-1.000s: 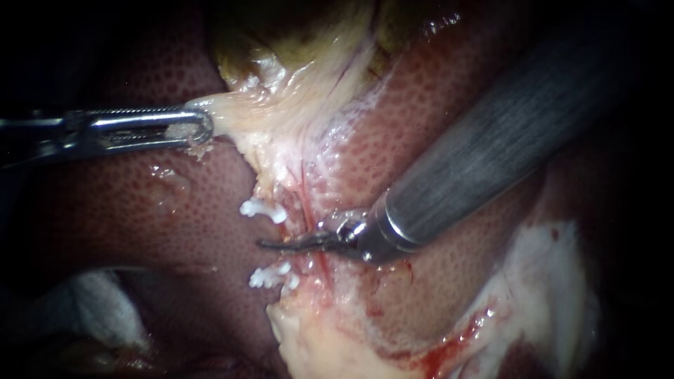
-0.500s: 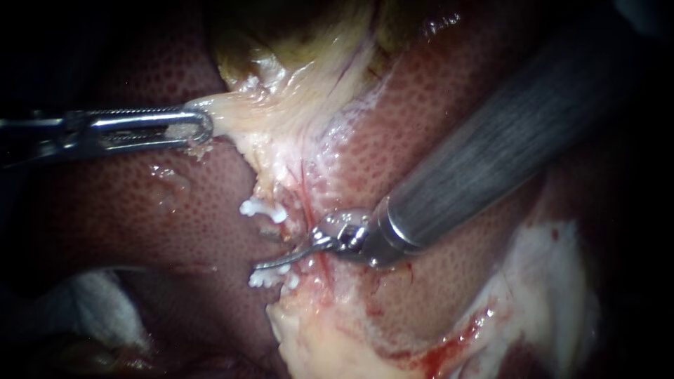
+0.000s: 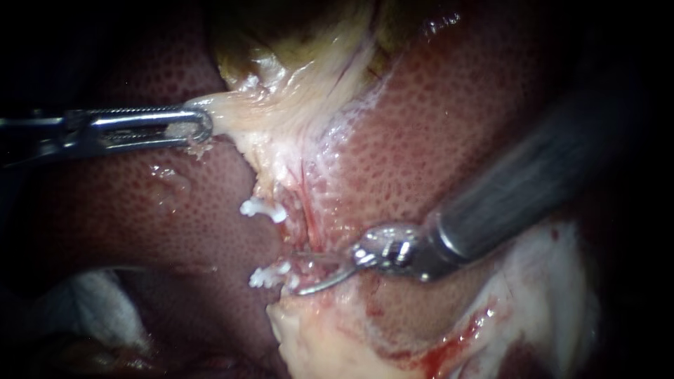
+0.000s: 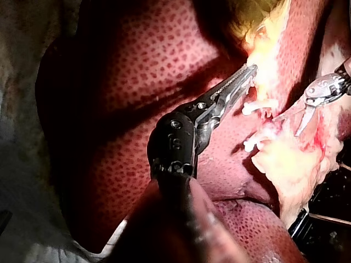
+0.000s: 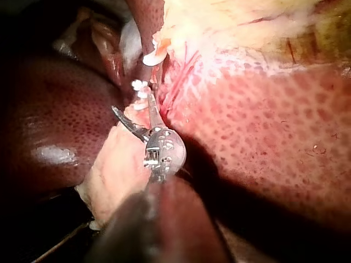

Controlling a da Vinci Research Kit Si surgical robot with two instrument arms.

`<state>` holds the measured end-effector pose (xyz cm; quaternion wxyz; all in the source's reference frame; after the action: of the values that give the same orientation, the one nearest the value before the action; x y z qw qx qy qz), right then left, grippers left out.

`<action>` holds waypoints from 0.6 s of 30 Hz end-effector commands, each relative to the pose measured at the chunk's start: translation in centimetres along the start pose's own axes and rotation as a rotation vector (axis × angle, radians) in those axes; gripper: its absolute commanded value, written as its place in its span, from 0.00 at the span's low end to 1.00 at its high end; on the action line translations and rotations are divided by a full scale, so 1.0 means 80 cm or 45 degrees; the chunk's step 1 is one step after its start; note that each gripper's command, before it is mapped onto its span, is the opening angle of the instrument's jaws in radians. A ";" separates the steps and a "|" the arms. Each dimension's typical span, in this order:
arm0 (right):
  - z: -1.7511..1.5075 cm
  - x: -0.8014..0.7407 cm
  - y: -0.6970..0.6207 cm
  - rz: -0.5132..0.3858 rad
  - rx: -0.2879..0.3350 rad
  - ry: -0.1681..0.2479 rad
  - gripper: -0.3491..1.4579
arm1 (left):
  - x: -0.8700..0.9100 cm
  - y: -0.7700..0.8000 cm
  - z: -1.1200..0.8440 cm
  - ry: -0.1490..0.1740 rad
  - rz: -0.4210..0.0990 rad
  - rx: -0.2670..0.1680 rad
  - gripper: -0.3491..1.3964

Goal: Go back from the cut left tube

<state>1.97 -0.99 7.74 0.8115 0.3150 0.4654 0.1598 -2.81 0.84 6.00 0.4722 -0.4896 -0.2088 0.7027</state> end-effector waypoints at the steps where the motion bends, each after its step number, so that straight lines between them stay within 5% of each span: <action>1: -0.0013 0.0000 -0.0001 -0.019 -0.029 0.002 0.99 | 0.0000 0.0000 0.0000 0.000 -0.001 0.000 0.00; 10: -0.0131 0.0024 0.0004 -0.151 -0.156 0.055 0.99 | 0.0000 -0.0001 0.0001 0.000 -0.001 0.000 0.00; 18: -0.0177 0.0052 -0.0003 -0.219 -0.254 0.075 0.99 | -0.0003 0.0000 0.0005 0.002 0.000 0.003 0.00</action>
<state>0.95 -0.26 6.90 0.8364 0.1822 0.4964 0.1443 -2.85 0.82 6.04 0.4730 -0.4896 -0.2081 0.7024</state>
